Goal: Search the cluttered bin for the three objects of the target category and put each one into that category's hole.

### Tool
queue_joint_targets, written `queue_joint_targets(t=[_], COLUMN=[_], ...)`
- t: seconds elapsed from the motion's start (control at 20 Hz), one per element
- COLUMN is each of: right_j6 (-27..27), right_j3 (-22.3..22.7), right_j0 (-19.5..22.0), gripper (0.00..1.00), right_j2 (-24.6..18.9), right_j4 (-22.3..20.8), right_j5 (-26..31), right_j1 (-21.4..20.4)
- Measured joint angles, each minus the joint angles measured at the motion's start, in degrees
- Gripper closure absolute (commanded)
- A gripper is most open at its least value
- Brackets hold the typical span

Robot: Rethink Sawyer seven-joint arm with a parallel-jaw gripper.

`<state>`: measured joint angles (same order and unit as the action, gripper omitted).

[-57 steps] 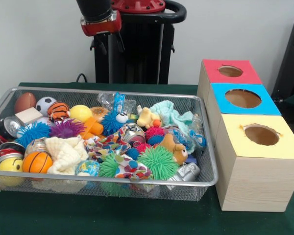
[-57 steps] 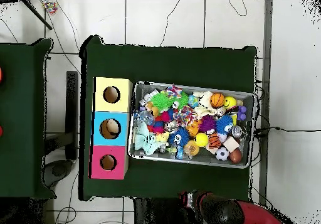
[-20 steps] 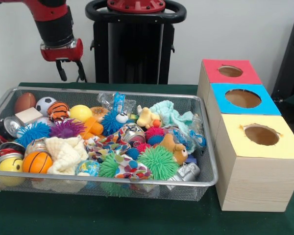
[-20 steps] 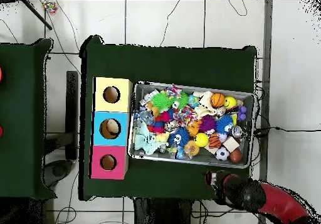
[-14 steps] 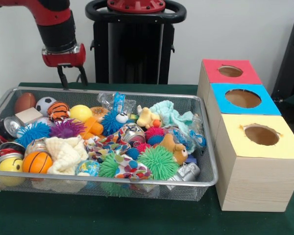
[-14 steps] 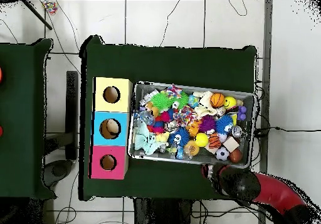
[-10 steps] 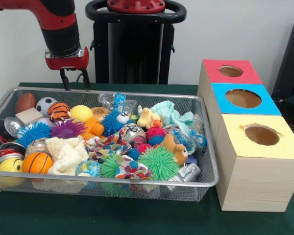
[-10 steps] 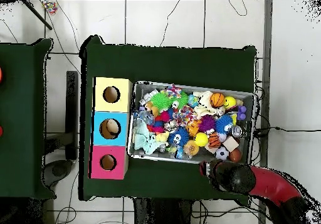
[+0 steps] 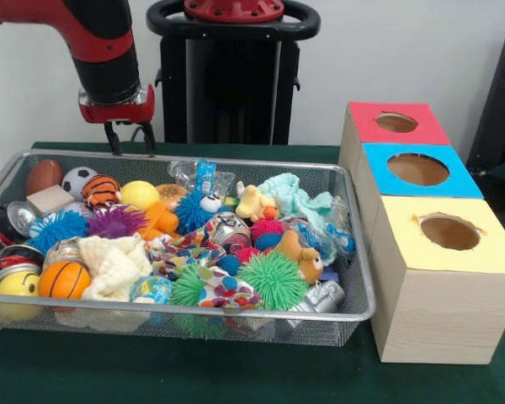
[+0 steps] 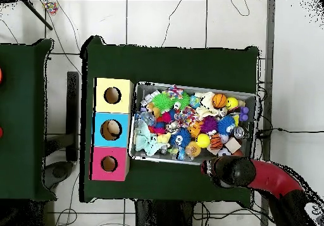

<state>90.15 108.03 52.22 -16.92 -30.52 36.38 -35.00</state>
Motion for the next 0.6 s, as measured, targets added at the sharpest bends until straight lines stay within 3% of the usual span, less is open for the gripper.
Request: queue_joint_targets(t=[0.4,0.6], right_j6=[0.0,0.0], right_j3=[-0.3,0.4], right_j0=[-1.2,-3.6], gripper=[0.00,0.00], right_j2=[-0.1,-0.1], right_j4=[3.0,6.0], right_j5=[0.7,0.7], right_j1=[-0.5,-4.2])
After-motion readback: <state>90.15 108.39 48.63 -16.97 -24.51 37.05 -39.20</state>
